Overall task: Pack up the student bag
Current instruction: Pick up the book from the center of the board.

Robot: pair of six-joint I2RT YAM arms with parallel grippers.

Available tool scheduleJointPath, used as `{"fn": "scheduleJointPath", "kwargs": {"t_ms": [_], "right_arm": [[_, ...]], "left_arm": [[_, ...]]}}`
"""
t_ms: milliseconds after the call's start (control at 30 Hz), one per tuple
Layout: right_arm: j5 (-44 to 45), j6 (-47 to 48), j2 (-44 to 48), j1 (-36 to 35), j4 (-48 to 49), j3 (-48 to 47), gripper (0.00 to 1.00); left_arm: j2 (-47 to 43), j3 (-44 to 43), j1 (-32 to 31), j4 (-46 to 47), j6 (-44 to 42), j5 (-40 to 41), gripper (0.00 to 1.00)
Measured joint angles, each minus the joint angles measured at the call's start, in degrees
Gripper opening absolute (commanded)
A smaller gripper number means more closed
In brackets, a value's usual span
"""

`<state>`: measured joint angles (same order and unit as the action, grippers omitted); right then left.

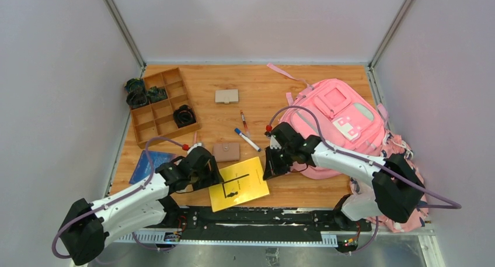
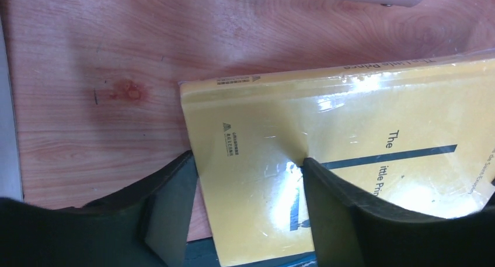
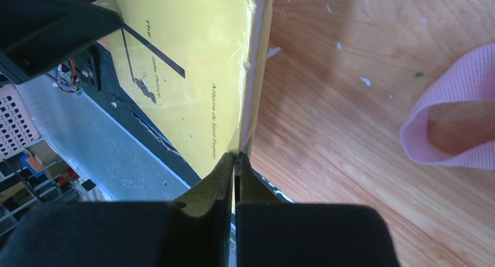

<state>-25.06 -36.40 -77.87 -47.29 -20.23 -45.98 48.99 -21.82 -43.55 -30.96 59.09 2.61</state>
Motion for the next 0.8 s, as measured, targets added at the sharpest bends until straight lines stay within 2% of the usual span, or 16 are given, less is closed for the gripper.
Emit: {"fn": "scheduleJointPath", "kwargs": {"t_ms": [233,333,433,500,533,633,700,733,800], "right_arm": [[1.1,-0.1,0.4,0.4,-2.9,1.0,0.0],[1.3,-0.1,0.3,1.2,-3.1,2.5,0.0],[1.1,0.1,-0.8,1.3,-2.9,3.3,0.0],[0.9,0.1,-2.4,1.3,-2.1,3.6,0.04],[0.8,0.2,-3.2,1.3,-1.6,3.8,0.08],[0.4,0.2,-5.0,1.3,-0.3,4.9,0.33],[0.1,0.2,-5.3,1.3,0.5,5.2,0.45],[-0.1,0.5,-5.3,1.3,1.0,5.2,0.51],[-0.3,1.3,-5.2,1.3,2.0,5.2,0.56]], "left_arm": [[-1.9,1.0,0.5,-1.0,0.2,0.8,0.15],[-3.9,1.5,0.5,-1.6,0.5,1.4,0.01],[-5.3,2.0,0.5,-2.0,0.7,2.1,0.0],[-5.8,2.3,0.5,-2.1,0.8,2.3,0.0],[-5.8,2.4,0.5,-2.1,0.8,2.4,0.0],[-5.8,2.4,0.5,-1.9,1.0,2.3,0.0],[-5.8,2.3,0.3,-1.8,1.1,1.9,0.02],[-5.9,2.1,0.3,-1.9,1.2,1.6,0.06],[-6.8,1.8,0.2,-2.3,1.2,1.5,0.24]]}}
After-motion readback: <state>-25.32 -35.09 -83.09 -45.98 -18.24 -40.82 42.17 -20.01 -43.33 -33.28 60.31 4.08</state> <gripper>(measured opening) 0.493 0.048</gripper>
